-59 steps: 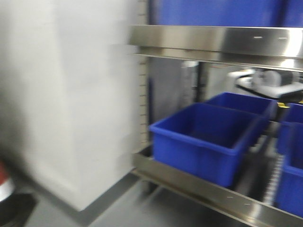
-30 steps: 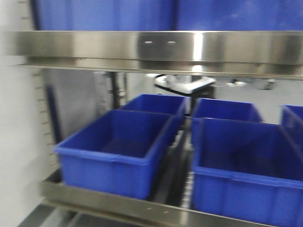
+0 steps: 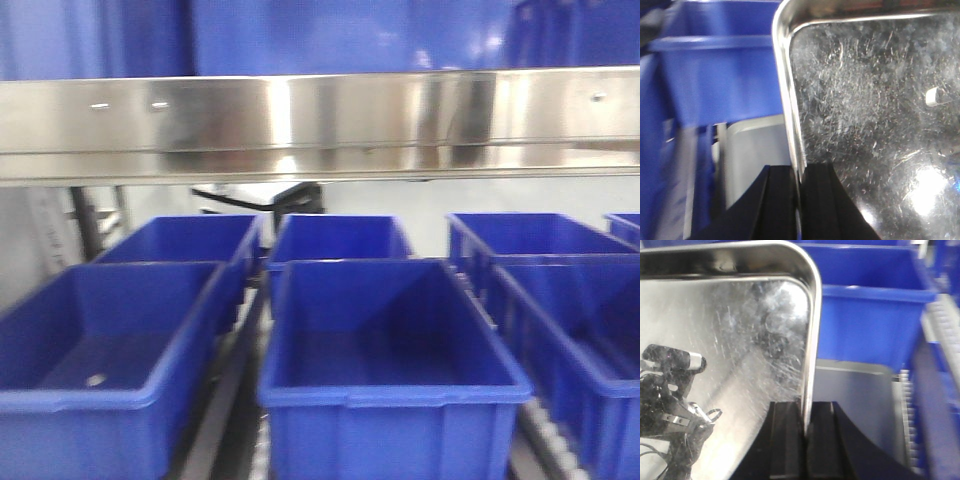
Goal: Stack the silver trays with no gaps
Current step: 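Drive up to the other rack of blue bins holding the tray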
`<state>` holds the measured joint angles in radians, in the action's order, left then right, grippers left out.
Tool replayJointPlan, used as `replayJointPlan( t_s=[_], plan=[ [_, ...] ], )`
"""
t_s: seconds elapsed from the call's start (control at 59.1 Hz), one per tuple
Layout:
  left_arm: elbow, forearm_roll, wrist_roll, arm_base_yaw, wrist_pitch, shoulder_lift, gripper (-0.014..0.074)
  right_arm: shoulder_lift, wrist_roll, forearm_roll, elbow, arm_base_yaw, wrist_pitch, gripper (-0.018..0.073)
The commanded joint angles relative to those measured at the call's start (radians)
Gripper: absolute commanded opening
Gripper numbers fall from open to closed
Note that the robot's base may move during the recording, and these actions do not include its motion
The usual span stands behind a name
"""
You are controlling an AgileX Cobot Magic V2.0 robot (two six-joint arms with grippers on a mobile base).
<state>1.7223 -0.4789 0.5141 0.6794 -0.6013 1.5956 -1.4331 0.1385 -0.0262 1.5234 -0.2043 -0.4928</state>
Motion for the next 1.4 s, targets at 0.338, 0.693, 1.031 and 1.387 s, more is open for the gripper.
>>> replayJointPlan(
  t_s=[0.338, 0.693, 1.031, 1.387],
  plan=[
    [0.009, 0.021, -0.008, 0.013, 0.068, -0.002, -0.0007, 0.007, -0.018, -0.02, 0.002, -0.014, 0.055, -0.0069],
    [0.009, 0.021, -0.008, 0.013, 0.068, -0.002, -0.0007, 0.007, -0.018, -0.02, 0.002, -0.014, 0.055, -0.0069],
    [0.009, 0.021, -0.008, 0.013, 0.068, -0.002, -0.0007, 0.007, -0.018, -0.02, 0.002, -0.014, 0.055, -0.0069],
    [0.009, 0.021, -0.008, 0.013, 0.07, -0.002, -0.0007, 0.007, -0.018, -0.02, 0.002, -0.014, 0.055, -0.0069]
  ],
)
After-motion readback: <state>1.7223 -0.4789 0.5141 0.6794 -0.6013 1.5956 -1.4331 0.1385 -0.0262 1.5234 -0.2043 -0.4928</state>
